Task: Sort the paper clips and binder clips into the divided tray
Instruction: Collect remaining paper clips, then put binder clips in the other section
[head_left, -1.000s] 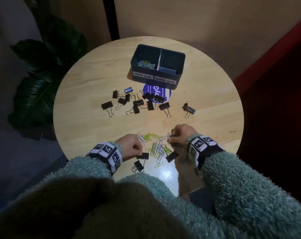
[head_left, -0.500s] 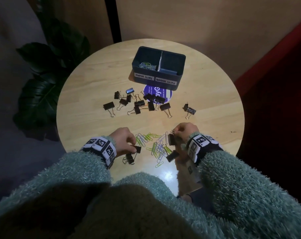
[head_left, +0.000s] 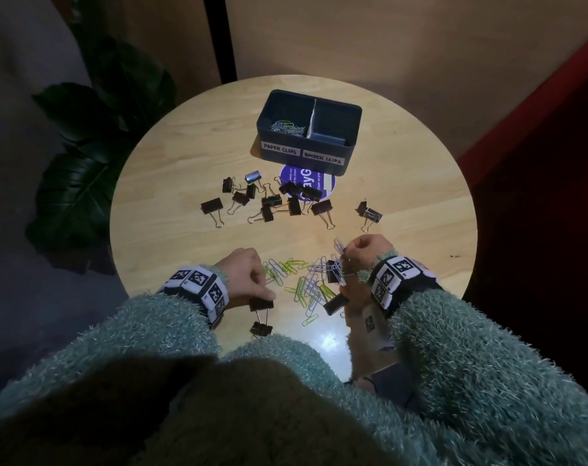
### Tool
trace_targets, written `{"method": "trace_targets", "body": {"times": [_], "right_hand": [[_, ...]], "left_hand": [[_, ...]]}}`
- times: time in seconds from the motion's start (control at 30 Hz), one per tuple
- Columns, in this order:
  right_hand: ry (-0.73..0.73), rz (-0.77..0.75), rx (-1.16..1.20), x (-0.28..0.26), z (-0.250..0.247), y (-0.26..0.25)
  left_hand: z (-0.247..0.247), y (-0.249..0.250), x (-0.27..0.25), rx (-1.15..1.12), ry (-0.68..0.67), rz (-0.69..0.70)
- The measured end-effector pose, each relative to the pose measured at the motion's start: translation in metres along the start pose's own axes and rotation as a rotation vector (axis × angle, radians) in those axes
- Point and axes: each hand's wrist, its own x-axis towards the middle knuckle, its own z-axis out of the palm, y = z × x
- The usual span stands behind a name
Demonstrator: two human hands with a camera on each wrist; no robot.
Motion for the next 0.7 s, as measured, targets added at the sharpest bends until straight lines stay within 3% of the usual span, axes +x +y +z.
{"method": "trace_targets", "body": {"times": [0.17,0.37,0.5,0.6,0.7], "right_hand": [[-0.146,-0.029,-0.233,-0.011,0.006,0.002],[-0.068,-0.149,-0.300,-0.014,0.024,-0.005],[-0.016,-0.131,-0.173,-0.014,0.027,-0.001],[0.085,-0.116,-0.221,-0.011,0.025,0.000],[0.097,-0.087,-0.246,-0.007,0.022,0.001]], "left_hand": [[0.008,0.024,0.018,0.004,0.057,0.025],[0.035,0.060,0.038,0.090,0.068,0.039],[0.041,0.065,0.041,0.159,0.084,0.034],[0.038,0.062,0.042,0.165,0.124,0.062],[0.031,0.054,0.040,0.092,0.130,0.050]]}}
